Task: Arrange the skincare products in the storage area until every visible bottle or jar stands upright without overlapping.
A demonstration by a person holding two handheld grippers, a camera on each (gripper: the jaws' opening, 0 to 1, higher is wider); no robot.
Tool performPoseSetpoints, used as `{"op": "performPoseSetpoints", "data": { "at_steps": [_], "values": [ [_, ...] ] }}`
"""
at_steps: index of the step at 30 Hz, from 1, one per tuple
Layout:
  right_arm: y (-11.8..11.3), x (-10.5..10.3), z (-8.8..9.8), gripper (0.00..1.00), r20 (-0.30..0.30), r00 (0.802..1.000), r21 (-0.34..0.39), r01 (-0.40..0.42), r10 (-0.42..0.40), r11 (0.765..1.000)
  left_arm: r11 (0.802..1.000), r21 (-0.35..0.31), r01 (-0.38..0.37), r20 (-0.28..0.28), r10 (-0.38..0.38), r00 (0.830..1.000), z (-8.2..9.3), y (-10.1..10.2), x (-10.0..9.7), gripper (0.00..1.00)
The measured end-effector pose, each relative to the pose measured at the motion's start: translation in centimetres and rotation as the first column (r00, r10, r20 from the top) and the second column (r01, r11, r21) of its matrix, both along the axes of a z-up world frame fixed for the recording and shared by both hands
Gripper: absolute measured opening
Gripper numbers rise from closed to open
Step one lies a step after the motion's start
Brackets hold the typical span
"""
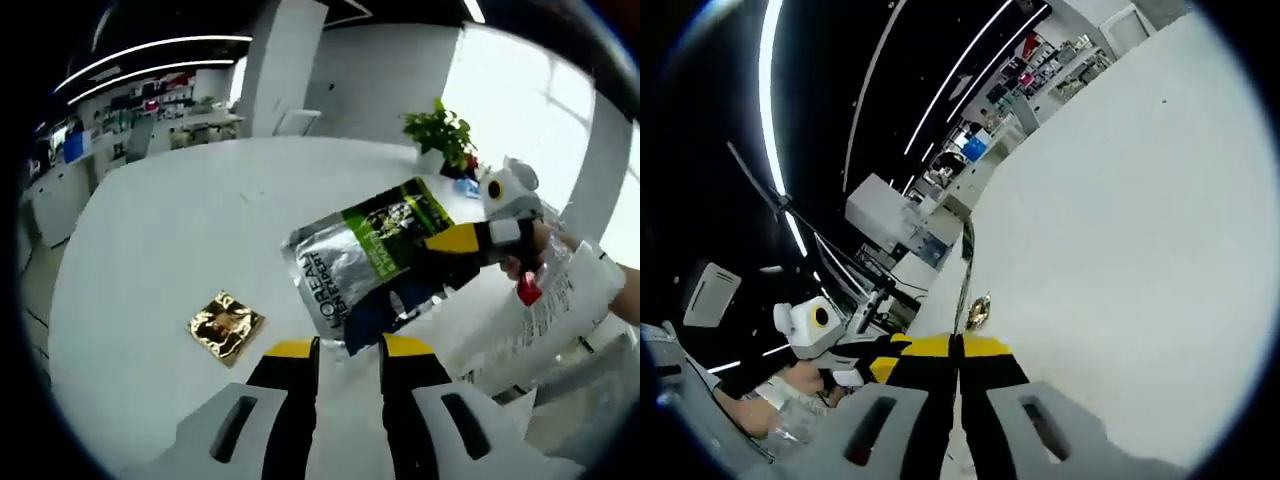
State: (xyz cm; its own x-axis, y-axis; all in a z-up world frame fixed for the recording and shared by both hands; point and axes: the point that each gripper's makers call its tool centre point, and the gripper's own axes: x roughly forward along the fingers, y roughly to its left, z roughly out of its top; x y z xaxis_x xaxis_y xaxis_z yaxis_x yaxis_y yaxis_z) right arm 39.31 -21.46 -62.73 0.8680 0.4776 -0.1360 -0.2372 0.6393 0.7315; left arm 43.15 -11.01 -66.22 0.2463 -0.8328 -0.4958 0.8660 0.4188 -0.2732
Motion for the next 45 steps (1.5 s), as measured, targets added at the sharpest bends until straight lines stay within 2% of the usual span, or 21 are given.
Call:
{"op": "performPoseSetpoints", "data": {
  "at_steps": [2,4,7,9,11,16,17,18,19,23,27,29,30,31,35,36,37,39,40,42,45],
  "values": [
    [-0.1,0.2,1.6,0.01,0.037,0.999,-0.007,0.013,-0.012,1.000,0.997,-0.077,-0.029,-0.030,0.026,0.999,1.6,0.1,0.6,0.22],
    [-0.1,0.5,3.3,0.01,0.081,0.996,-0.013,0.023,-0.022,1.000,0.992,-0.124,-0.022,-0.018,0.020,1.000,3.4,-0.1,0.3,0.22],
    [-0.1,0.7,5.7,0.01,0.140,0.990,-0.002,0.034,-0.033,0.999,0.986,-0.162,-0.032,-0.038,0.026,0.999,4.7,0.0,-0.4,0.25],
    [0.3,0.6,7.2,0.01,0.181,0.983,-0.052,0.020,-0.010,0.998,0.979,-0.201,-0.036,-0.044,0.028,0.999,5.7,0.1,-0.7,0.27],
    [0.9,0.5,8.8,0.01,0.207,0.978,-0.059,0.013,0.000,0.998,0.963,-0.269,-0.031,-0.071,0.013,0.997,7.2,-0.2,-1.5,0.29],
    [2.1,0.0,12.7,0.01,0.309,0.951,-0.002,-0.005,0.005,1.000,0.926,-0.376,0.002,-0.066,-0.029,0.997,10.7,-0.3,-3.2,0.34],
    [2.4,-0.3,13.7,0.01,0.335,0.942,0.027,-0.014,0.004,1.000,0.907,-0.420,0.004,-0.076,-0.039,0.996,11.9,-0.4,-3.6,0.33],
    [2.8,-0.5,14.2,0.01,0.349,0.937,0.041,-0.031,0.015,0.999,0.900,-0.436,-0.002,-0.086,-0.039,0.996,12.2,-0.4,-3.7,0.34],
    [3.0,-0.6,14.6,0.01,0.359,0.933,0.046,-0.031,0.013,0.998,0.876,-0.482,-0.012,-0.103,-0.042,0.994,13.5,-0.5,-3.9,0.34],
    [4.1,-1.2,15.9,0.01,0.391,0.920,0.038,-0.033,0.016,0.999,0.806,-0.591,-0.017,-0.108,-0.058,0.992,16.8,-0.4,-4.5,0.34],
    [5.0,-2.1,17.5,0.01,0.434,0.901,0.119,-0.051,-0.006,0.992,0.754,-0.656,-0.031,-0.141,-0.082,0.987,18.9,-0.3,-5.5,0.32],
    [5.5,-2.5,17.8,0.01,0.439,0.899,0.142,-0.055,-0.013,0.988,0.720,-0.692,-0.042,-0.149,-0.086,0.985,19.9,-0.3,-5.8,0.30],
    [5.8,-2.8,18.2,0.01,0.451,0.892,0.175,-0.063,-0.023,0.983,0.690,-0.721,-0.056,-0.168,-0.095,0.981,20.6,-0.3,-6.0,0.27],
    [6.0,-3.0,18.4,0.01,0.453,0.891,0.195,-0.070,-0.027,0.978,0.674,-0.737,-0.056,-0.175,-0.110,0.978,21.0,-0.3,-6.3,0.24],
    [6.4,-3.7,18.8,0.01,0.461,0.886,0.244,-0.063,-0.058,0.968,0.651,-0.753,-0.094,-0.179,-0.065,0.982,21.6,0.1,-6.2,0.17],
    [6.6,-4.0,18.9,0.01,0.464,0.884,0.248,-0.068,-0.057,0.966,0.634,-0.762,-0.133,-0.204,-0.040,0.978,21.8,0.4,-5.7,0.13],
    [6.9,-4.3,19.0,0.01,0.467,0.882,0.253,-0.064,-0.064,0.965,0.601,-0.778,-0.182,-0.242,-0.020,0.970,22.1,0.8,-5.3,0.10],
    [7.4,-4.6,19.0,0.01,0.466,0.883,0.255,-0.071,-0.058,0.964,0.573,-0.792,-0.210,-0.248,0.011,0.969,22.3,1.4,-4.8,0.08],
    [7.6,-4.7,19.0,0.01,0.466,0.883,0.254,-0.069,-0.059,0.965,0.581,-0.792,-0.187,-0.233,-0.004,0.972,22.2,1.5,-5.1,0.07],
    [8.1,-5.0,18.9,0.01,0.465,0.884,0.245,-0.075,-0.049,0.967,0.564,-0.800,-0.204,-0.250,-0.004,0.968,22.4,1.9,-5.1,0.05],
    [8.9,-5.4,18.6,0.01,0.464,0.885,0.215,-0.084,-0.026,0.973,0.558,-0.803,-0.208,-0.256,-0.008,0.967,22.7,2.6,-5.2,0.02]
  ]
}}
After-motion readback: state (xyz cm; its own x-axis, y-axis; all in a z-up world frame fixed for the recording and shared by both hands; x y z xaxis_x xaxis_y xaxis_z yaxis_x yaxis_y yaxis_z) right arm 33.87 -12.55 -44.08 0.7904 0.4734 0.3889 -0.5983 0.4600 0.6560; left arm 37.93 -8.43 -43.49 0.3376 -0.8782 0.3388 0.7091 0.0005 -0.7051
